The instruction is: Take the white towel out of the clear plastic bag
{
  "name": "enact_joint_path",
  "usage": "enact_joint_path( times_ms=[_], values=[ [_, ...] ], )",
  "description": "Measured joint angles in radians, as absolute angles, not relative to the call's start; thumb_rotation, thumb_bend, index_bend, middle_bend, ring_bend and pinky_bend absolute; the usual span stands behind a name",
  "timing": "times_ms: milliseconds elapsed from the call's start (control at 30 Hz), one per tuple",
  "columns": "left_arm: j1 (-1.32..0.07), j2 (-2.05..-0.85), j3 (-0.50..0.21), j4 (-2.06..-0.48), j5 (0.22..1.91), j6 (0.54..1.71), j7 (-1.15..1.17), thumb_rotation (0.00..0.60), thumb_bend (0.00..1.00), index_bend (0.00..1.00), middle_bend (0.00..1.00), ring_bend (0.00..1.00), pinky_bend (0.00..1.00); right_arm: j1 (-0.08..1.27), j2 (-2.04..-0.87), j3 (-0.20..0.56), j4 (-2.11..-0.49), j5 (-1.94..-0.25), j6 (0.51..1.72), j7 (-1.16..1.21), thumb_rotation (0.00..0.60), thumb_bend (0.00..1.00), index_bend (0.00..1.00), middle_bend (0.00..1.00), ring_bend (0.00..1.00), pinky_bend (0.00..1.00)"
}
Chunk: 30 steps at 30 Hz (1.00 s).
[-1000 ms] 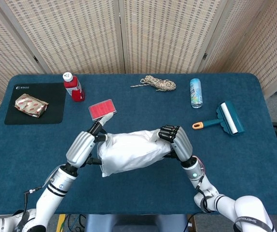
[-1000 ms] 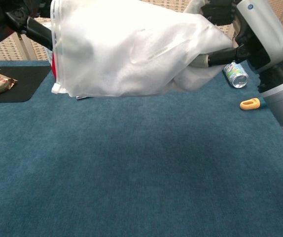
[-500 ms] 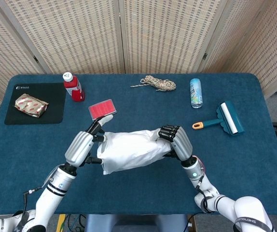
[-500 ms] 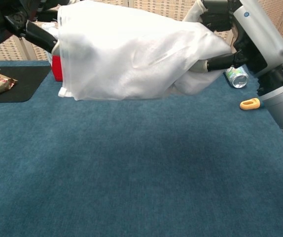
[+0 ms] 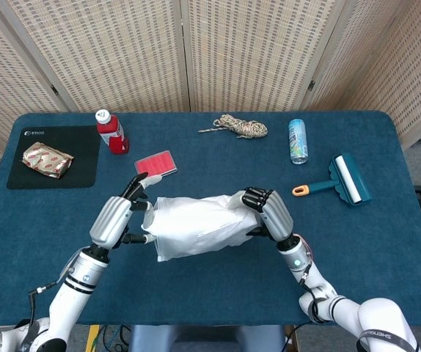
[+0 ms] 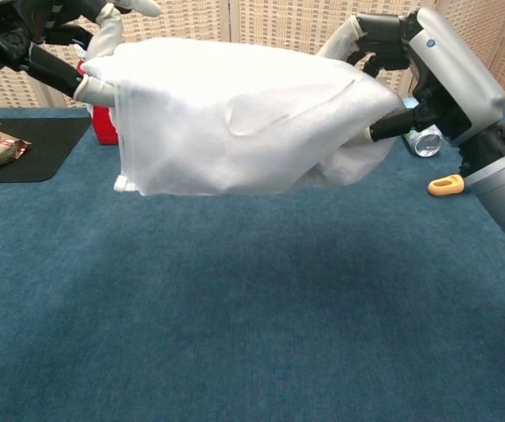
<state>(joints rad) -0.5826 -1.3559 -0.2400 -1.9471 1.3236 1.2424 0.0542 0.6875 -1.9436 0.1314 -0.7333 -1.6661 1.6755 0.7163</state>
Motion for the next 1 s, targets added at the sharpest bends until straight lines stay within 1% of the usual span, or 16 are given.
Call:
enact_joint_path(
  times_ms=[100, 400, 1000],
  values=[
    [-0.579, -1.357, -0.241, -1.933, 1.316, 1.246, 0.049, 0.600, 0.22, 0.80, 0.15, 0.05, 0.29, 0.685, -1.933, 0.125, -0.742, -1.663, 1.654, 0.710, 0.600, 0.01, 0.40, 0.42, 0.38, 0.59],
    [-0.568, -1.361, -0.241, -1.888, 1.289, 1.244, 0.025, 0.600, 0.22, 0.80, 0.15, 0.05, 0.29, 0.675, -1.926, 0.121, -0.741, -1.648, 1.622, 0.706, 0.600, 0.01, 0.40, 0.41, 0.36, 0.57],
    [-0.563, -1.389, -0.228, -1.808, 1.307, 1.238, -0.002, 0.600, 0.22, 0.80, 0.16, 0.05, 0.29, 0.651, -1.932, 0.111, -0.691, -1.628, 1.576, 0.711, 0.600, 0.01, 0.40, 0.40, 0.36, 0.57]
  ],
)
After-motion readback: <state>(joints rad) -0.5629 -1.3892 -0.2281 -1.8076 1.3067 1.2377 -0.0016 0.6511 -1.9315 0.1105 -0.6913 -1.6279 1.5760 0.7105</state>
